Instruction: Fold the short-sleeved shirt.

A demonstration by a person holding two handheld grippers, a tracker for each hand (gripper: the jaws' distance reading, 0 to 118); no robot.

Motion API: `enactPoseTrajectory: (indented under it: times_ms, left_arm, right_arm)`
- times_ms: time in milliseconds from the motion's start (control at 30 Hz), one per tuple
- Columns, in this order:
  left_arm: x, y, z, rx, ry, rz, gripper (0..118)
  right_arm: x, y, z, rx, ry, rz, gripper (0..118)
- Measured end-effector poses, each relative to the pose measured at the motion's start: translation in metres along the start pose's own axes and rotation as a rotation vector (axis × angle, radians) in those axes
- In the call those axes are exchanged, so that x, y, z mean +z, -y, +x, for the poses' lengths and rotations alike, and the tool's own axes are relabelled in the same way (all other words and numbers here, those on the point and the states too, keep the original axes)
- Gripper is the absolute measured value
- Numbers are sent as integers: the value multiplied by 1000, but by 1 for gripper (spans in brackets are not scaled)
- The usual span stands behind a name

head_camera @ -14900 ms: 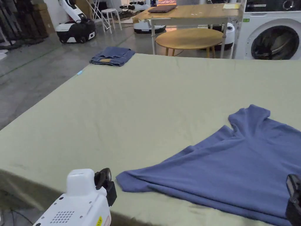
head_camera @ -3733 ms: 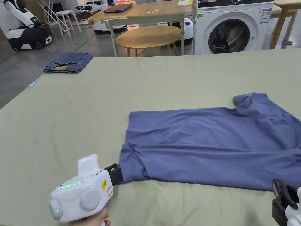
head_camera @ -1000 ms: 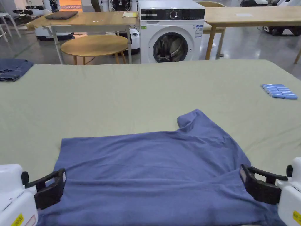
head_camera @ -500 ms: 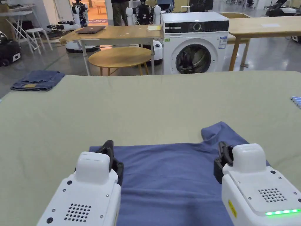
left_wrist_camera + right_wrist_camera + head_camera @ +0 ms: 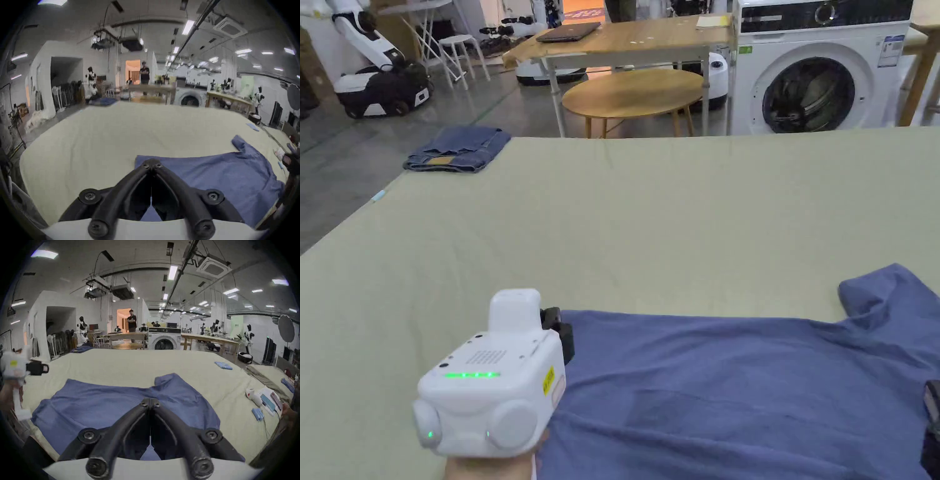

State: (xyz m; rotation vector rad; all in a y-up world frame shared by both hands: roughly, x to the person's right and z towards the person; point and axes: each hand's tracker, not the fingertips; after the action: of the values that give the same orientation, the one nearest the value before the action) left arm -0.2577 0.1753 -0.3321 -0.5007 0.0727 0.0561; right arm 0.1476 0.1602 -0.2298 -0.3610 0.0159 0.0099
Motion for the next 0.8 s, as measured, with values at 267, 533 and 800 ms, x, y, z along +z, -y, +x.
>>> enactPoseTrajectory:
  times_ms: [267, 533, 800]
  left_arm:
    - [-145, -24, -18, 10, -22, -401, 109]
    - [-171, -6, 1, -48, -30, -508, 58]
    - [-144, -14, 23, -186, 65, -417, 0]
  right_arm:
    - [-15, 1, 5, 11, -8, -52, 0]
    - [-9, 12, 10, 44, -35, -118, 0]
    - [-22, 15, 29, -41, -66, -188, 0]
